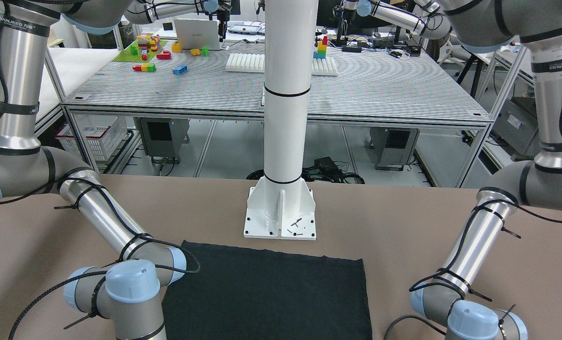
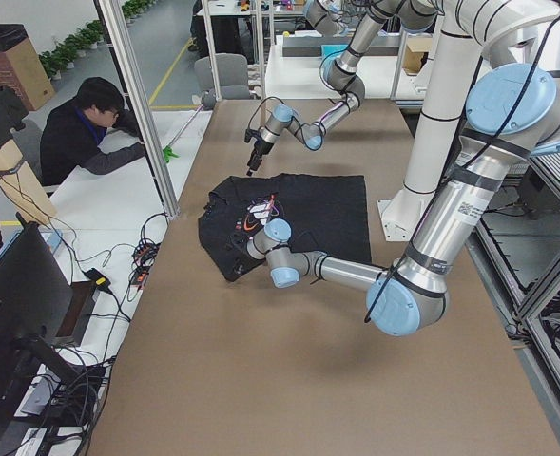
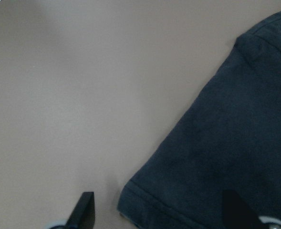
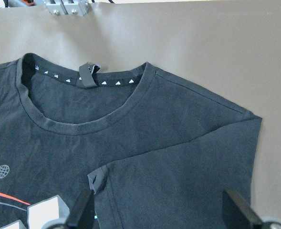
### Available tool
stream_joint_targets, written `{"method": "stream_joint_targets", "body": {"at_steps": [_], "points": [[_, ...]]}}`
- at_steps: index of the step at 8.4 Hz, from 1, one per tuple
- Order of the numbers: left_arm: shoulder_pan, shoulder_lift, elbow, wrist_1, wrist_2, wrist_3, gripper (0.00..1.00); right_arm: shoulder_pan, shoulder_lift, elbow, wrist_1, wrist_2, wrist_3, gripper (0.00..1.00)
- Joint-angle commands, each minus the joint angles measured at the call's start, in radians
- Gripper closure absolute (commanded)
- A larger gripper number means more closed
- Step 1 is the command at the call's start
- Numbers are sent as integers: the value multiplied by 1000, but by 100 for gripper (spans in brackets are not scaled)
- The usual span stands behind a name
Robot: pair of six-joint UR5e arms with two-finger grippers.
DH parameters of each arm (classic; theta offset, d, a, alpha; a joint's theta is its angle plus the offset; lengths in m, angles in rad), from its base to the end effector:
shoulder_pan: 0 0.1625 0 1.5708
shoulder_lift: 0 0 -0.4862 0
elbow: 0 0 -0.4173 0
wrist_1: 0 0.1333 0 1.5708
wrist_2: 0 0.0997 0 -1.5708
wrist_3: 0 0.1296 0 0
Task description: Fold clothes
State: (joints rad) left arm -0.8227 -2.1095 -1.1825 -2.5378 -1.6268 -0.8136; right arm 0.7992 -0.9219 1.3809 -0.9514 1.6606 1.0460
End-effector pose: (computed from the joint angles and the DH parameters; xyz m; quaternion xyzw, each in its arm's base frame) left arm 0.4668 -0.6883 0.4844 0.3597 0.3898 -0.0129 0.8476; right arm -0.4907 -0.6789 0.3382 0.2849 -0.4283 0.0944 0.8524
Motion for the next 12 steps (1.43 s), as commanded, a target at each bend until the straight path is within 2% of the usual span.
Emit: {"method": "stream_joint_targets", "body": {"at_steps": [1,2,3,7,11,12], "points": [[-1,-24,52,7,4,17,6,0,-18,9,3,-1,-1,6],[-1,-30,61,7,4,19,6,0,-20,9,5,-1,-1,6],[-1,-30,63,5,2,19,11,-2,-20,9,3,-1,-1,6],[2,-29,63,4,1,17,35,-2,-20,9,0,-4,-3,6],[4,-27,70,2,2,17,38,-2,-18,7,0,-7,-4,6],[4,-29,70,2,2,13,43,-2,-18,9,-1,-7,-3,6]]}}
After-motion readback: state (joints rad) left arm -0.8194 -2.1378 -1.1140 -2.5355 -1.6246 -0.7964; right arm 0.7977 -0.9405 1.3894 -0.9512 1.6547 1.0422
